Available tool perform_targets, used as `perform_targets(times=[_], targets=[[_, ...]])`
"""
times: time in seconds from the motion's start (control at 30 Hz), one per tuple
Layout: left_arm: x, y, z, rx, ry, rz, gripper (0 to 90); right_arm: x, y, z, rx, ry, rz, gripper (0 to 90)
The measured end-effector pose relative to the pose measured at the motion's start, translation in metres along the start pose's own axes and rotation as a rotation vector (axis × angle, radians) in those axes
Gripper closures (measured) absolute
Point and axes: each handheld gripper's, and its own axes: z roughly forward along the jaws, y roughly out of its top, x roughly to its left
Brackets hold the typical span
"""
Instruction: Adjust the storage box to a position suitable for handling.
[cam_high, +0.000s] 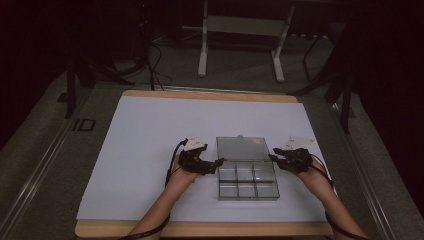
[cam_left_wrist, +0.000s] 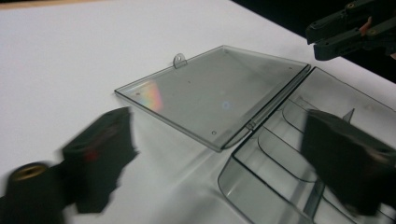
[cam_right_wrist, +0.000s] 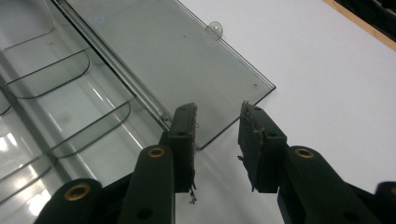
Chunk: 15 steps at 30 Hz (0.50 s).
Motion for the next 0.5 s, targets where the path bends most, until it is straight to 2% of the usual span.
perform_targets(times=[0.1,0.23,0.33,0.5], targets=[[0.002,-0.006,-0.009,-0.016,0.009,0.001,3.3,-0.003,-0.001,-0.005,0.013,0.006,-0.002,66.5],[0.004,-0.016,-0.022,-0.055,0.015,0.001,3.3,-0.006,-0.005,-0.011,0.039,0.015,-0.008,66.0],[0.004,-0.024,-0.031,-0.069,0.021,0.025,3.3,-0.008,-0.011,-0.013,0.066,0.031,-0.008,65.9],[0.003,-0.036,-0.040,-0.080,0.025,0.041,3.3,-0.009,-0.019,-0.015,0.111,0.060,-0.009,65.9]])
